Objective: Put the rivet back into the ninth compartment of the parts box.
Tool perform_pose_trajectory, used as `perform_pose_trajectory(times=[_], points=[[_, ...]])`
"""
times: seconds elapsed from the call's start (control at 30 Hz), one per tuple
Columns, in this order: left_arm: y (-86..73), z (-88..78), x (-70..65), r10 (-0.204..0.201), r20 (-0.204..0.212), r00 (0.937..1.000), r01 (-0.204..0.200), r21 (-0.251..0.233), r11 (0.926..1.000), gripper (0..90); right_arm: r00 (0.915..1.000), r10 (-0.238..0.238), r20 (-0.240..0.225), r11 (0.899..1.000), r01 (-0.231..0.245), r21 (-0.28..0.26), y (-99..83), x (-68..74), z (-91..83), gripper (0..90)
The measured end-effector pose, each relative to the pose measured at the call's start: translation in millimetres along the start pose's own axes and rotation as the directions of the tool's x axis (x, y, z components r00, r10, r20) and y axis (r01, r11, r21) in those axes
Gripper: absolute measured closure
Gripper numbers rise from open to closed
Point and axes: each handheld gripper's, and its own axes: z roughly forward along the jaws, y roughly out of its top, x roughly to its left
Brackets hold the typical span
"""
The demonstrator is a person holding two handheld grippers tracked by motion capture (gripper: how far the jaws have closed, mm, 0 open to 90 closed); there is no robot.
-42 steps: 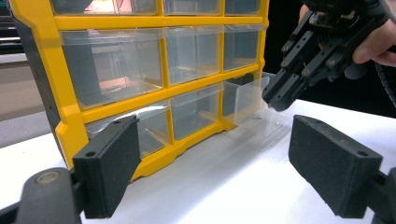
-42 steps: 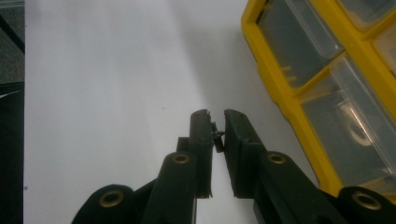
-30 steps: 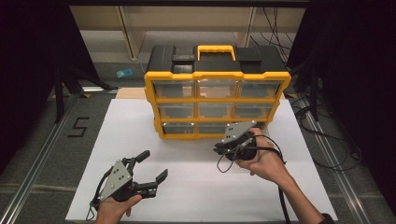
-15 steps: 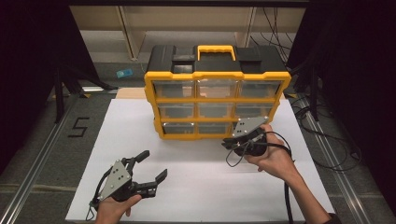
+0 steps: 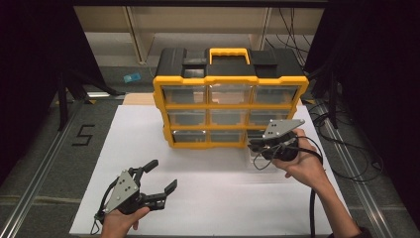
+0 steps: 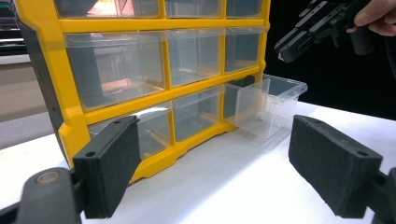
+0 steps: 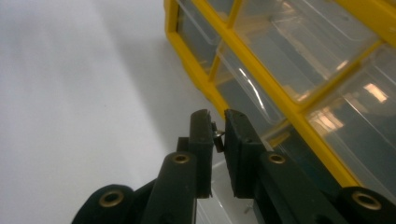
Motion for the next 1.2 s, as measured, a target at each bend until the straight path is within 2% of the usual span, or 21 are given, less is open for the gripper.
perform_pose_trajectory(times=[0.27,0.6,0.67,0.77,0.8,1.2], points=[[-0.1,0.0,0.0,-0.001,-0.001,1.0000,0.001,0.002,1.0000,16.6,0.9983,0.047,0.034,0.999,-0.046,-0.005,-11.4,-12.5,-7.9,82.1],[-0.1,0.1,-0.1,0.000,-0.001,1.0000,0.000,0.002,1.0000,16.6,0.9928,0.097,0.071,0.995,-0.097,0.003,-27.3,-28.6,-4.5,82.2],[-0.4,1.6,0.8,0.009,0.008,0.9999,-0.009,-0.013,0.9999,16.6,0.9909,0.112,0.075,0.994,-0.113,0.011,-30.2,-30.4,-2.6,82.1],[-0.5,1.6,0.9,0.009,0.008,0.9999,-0.009,-0.012,0.9999,16.6,0.9894,0.122,0.078,0.992,-0.124,0.022,-34.2,-32.8,1.1,82.1],[-0.3,0.2,-0.3,-0.001,-0.002,1.0000,0.001,0.005,1.0000,16.6,0.9893,0.119,0.084,0.992,-0.122,0.020,-35.7,-34.0,2.6,82.1],[-0.7,0.9,-0.4,0.000,0.000,1.0000,0.000,0.006,1.0000,16.6,0.9882,0.126,0.087,0.990,-0.131,0.046,-40.7,-36.4,16.8,81.8]])
